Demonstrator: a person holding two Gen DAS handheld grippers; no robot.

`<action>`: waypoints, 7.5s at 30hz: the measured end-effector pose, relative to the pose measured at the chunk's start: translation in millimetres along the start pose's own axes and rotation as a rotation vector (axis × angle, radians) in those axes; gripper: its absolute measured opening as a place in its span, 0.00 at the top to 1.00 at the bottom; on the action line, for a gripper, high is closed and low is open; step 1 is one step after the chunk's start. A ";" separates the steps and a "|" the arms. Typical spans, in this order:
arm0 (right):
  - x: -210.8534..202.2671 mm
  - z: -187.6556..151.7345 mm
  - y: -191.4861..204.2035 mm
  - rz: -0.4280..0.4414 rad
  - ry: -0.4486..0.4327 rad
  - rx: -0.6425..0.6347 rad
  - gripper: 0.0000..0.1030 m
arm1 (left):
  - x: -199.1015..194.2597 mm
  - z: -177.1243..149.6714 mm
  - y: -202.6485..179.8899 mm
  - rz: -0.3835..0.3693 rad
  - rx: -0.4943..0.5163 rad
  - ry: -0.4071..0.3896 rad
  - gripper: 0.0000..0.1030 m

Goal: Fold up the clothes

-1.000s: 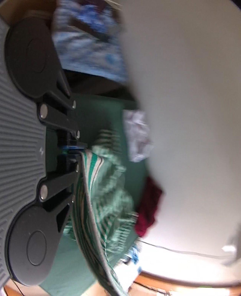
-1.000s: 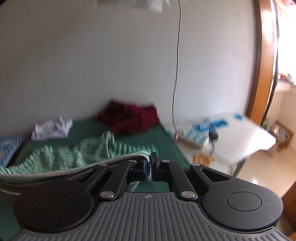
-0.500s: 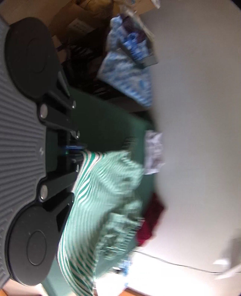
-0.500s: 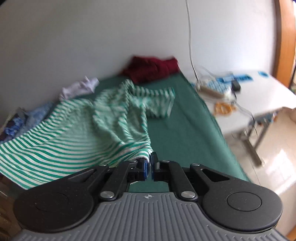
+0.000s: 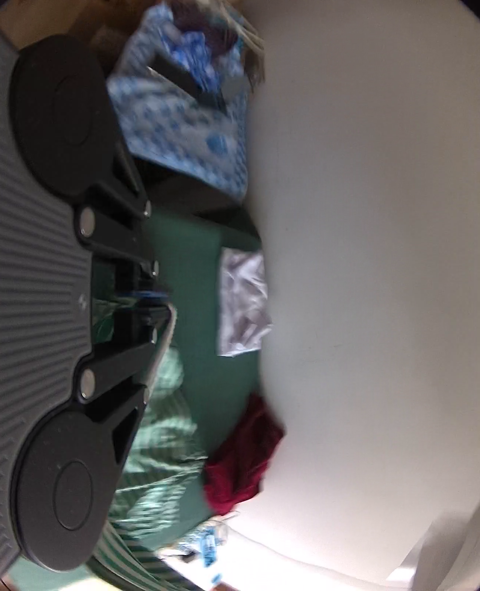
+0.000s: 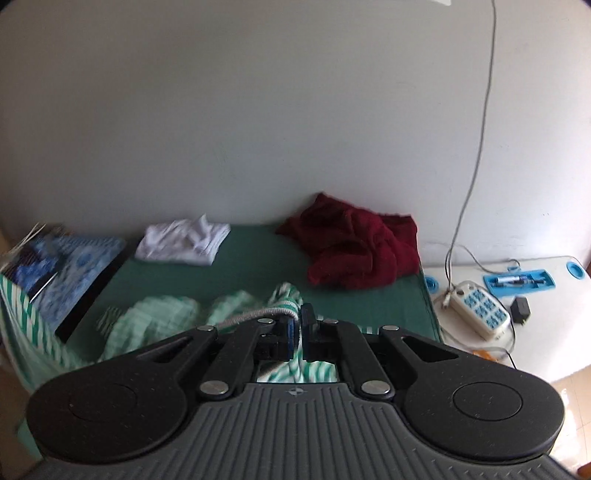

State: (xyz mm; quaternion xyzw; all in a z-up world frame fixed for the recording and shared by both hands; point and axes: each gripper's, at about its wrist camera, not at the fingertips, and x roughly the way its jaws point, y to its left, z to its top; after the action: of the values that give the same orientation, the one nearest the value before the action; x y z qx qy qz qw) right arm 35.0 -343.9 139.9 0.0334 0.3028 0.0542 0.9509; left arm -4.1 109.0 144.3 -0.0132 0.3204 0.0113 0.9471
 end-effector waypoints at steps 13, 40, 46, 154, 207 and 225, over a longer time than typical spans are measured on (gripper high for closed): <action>-70.0 263.2 19.5 -0.204 -0.733 0.046 1.00 | -60.0 315.5 11.1 0.155 -0.004 -0.647 1.00; -39.6 -103.1 -35.8 -0.352 -0.008 0.030 1.00 | 232.7 -68.9 -164.9 -0.346 0.738 -0.139 0.36; -29.4 -175.5 -44.5 -0.483 0.143 0.172 1.00 | 311.2 -30.5 -191.7 -0.452 0.590 -0.025 0.34; -112.9 -370.3 -54.8 -0.041 0.413 0.122 0.88 | -96.3 -387.1 -56.0 0.000 0.079 0.447 1.00; 302.2 -66.5 -32.9 0.054 0.514 -0.259 0.42 | 366.0 -34.2 -163.2 -0.259 0.378 0.410 0.08; 203.7 -51.9 -43.2 0.166 0.162 -0.063 0.92 | 284.3 -23.3 -142.9 -0.345 0.376 0.199 0.93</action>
State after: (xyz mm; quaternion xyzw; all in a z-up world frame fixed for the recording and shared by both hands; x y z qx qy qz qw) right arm 173.6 -360.1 -23.1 0.0241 0.3732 0.1447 0.9161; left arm 211.9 -31.0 -44.3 0.1075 0.4013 -0.2115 0.8847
